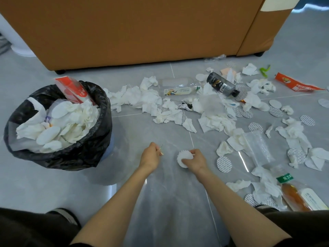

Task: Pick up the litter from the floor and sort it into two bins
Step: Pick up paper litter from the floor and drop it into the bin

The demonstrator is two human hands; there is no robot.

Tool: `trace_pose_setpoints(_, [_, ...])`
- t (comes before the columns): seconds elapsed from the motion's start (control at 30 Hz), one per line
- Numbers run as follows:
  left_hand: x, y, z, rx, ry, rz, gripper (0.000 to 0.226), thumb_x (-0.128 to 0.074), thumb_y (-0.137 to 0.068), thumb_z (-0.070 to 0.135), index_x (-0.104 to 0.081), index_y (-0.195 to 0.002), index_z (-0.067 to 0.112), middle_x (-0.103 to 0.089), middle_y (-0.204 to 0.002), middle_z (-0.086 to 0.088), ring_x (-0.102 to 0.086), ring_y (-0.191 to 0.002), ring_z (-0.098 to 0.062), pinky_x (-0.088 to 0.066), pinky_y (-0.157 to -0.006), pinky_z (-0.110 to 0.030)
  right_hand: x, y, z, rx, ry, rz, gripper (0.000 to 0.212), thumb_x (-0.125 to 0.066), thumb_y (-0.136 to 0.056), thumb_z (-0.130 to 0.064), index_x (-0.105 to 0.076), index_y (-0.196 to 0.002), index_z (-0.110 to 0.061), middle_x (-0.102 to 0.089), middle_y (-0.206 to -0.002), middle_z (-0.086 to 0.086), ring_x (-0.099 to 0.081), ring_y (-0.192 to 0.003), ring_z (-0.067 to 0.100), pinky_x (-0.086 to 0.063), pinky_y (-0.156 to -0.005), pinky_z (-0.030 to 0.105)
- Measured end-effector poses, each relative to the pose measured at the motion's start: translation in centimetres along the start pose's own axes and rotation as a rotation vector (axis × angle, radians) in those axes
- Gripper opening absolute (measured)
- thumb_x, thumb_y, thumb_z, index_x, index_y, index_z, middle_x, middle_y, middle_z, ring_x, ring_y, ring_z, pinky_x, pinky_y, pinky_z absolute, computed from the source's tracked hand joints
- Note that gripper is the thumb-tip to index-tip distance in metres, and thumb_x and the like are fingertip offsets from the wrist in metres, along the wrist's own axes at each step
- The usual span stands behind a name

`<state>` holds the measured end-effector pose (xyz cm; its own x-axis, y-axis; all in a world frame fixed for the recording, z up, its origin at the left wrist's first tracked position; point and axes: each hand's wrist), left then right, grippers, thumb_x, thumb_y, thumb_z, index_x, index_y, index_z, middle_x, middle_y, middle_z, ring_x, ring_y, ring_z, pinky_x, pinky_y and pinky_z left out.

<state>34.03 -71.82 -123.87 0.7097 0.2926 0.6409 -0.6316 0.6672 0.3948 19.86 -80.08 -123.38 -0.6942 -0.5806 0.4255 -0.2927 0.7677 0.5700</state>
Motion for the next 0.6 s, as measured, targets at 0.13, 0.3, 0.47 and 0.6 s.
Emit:
trace_pose_setpoints(0.13, [2.9,0.5,1.5,-0.052,0.103,0.075,0.011,-0.041,-0.095,0.005,-0.048,-0.09,0.012,-0.066,-0.094,-0.003,-0.058,-0.088,-0.019,-0.04,-0.073,-0.024,-0.1,0.7,-4.0,0.014,-0.244,0.007,0.037,-0.067,-0.081,-0.004,-0.049,-0.112,-0.01,-0.054,-0.114,0.01,-0.053,-0.095,0.022,-0.05,-0.088,0.039])
trace_pose_setpoints(0.3, [7.9,1.2,3.1,-0.117,0.266,0.219,0.026,-0.045,-0.095,0.007,-0.043,-0.075,0.023,-0.061,-0.079,0.004,-0.058,-0.082,-0.02,-0.046,-0.075,-0.032,-1.2,3.3,-10.6,0.156,-0.379,-0.038,0.031,-0.064,-0.083,-0.001,-0.049,-0.108,-0.009,-0.049,-0.105,0.005,-0.051,-0.093,0.021,-0.05,-0.07,0.03])
trace_pose_setpoints(0.47, [14.6,3.4,3.7,-0.178,0.44,0.419,0.01,-0.046,-0.095,0.008,-0.049,-0.087,0.012,-0.061,-0.077,0.004,-0.057,-0.068,-0.007,-0.048,-0.07,-0.026,-3.6,5.8,-16.7,0.279,-0.436,-0.161,0.031,-0.064,-0.084,-0.001,-0.047,-0.107,-0.012,-0.048,-0.111,0.005,-0.052,-0.095,0.021,-0.049,-0.061,0.021])
trace_pose_setpoints(0.6, [20.1,4.7,2.6,-0.135,0.509,0.587,0.011,-0.045,-0.095,0.009,-0.051,-0.086,0.006,-0.062,-0.077,-0.005,-0.056,-0.06,-0.01,-0.046,-0.049,-0.016,-6.6,8.0,-20.7,0.354,-0.406,-0.261,0.031,-0.065,-0.083,-0.002,-0.046,-0.107,-0.012,-0.051,-0.121,0.01,-0.055,-0.099,0.023,-0.053,-0.062,0.022])
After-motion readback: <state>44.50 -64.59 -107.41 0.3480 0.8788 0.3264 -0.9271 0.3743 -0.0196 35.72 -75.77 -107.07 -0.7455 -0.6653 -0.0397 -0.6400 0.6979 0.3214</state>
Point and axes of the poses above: each hand's wrist, its own y-axis away from the middle knuckle, its own x-axis out of the back of the hand, z = x × y
